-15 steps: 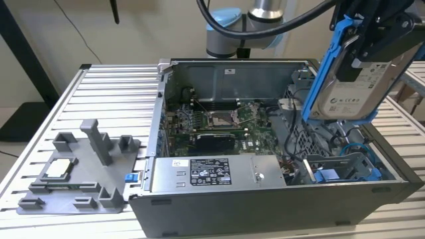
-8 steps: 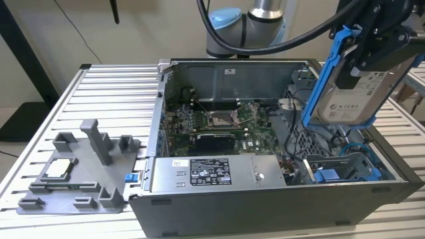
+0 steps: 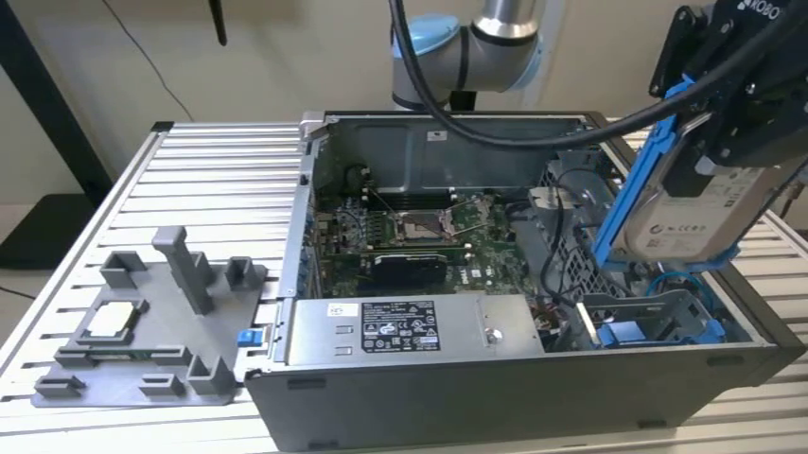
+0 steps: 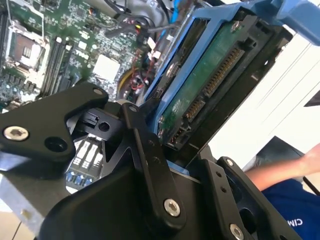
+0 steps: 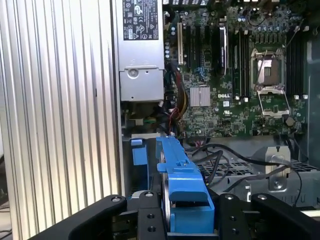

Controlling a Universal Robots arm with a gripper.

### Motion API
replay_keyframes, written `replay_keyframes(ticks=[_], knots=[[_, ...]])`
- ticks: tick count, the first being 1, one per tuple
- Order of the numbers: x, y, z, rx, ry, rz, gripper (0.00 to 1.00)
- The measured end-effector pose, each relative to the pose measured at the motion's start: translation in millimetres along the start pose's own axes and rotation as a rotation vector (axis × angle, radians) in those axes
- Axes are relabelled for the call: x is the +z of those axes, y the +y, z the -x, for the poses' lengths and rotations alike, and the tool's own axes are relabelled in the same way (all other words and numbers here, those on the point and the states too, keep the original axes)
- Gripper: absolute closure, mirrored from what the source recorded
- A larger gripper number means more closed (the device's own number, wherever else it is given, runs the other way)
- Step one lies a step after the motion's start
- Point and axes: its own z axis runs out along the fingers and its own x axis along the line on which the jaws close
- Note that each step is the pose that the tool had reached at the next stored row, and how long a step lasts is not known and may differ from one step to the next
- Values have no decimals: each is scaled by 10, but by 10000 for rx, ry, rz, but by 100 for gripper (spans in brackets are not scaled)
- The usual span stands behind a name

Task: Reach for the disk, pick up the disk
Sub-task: 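Pick up the disk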

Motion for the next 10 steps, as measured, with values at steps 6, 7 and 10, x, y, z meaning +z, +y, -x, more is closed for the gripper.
replay_keyframes(ticks=[6,7,10], knots=[[105,-31,-58,17,-1,-21,100],[119,-39,-66,19,0,-21,100],[155,-67,-110,25,0,-22,100]])
